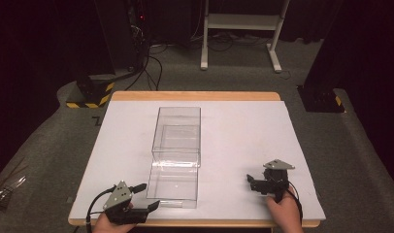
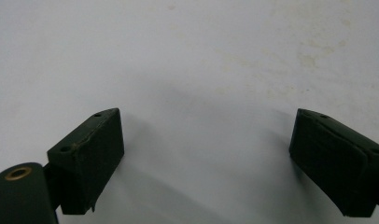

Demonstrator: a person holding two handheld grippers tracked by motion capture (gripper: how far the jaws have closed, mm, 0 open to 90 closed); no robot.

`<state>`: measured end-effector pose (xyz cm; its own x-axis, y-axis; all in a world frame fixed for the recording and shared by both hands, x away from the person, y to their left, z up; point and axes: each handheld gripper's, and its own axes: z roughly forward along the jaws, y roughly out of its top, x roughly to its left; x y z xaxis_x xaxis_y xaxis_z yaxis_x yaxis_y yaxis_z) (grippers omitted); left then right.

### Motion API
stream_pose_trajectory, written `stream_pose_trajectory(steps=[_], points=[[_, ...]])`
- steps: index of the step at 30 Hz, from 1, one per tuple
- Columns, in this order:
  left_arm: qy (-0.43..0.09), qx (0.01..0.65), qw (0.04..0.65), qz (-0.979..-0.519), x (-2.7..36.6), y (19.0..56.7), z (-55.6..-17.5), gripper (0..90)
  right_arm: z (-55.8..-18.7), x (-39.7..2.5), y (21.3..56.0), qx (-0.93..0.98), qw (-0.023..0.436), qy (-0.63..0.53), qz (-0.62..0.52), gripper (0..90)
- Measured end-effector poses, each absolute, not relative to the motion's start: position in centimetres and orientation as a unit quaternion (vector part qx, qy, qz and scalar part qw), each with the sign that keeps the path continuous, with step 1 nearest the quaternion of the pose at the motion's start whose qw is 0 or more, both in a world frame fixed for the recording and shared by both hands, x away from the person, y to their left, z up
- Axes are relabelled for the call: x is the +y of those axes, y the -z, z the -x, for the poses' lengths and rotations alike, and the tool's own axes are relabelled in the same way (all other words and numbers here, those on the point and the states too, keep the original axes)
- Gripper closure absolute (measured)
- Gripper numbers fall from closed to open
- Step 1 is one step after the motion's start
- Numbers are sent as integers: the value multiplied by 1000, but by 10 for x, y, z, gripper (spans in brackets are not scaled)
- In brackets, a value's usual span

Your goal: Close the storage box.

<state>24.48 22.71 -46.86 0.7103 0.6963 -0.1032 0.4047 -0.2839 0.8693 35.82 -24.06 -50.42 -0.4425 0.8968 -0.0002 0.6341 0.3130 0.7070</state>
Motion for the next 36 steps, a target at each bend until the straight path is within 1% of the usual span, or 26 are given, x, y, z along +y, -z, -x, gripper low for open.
stream_pose_trajectory(steps=[10,28,36], points=[[-154,342,481,-792,221,471,-245,275,-358,-241,504,785,202,-325,-488,101],[-163,360,482,-782,216,472,-256,288,-358,-240,504,785,202,-324,-488,101],[-174,366,483,-776,217,474,-264,357,-358,-240,504,785,203,-323,-487,101]])
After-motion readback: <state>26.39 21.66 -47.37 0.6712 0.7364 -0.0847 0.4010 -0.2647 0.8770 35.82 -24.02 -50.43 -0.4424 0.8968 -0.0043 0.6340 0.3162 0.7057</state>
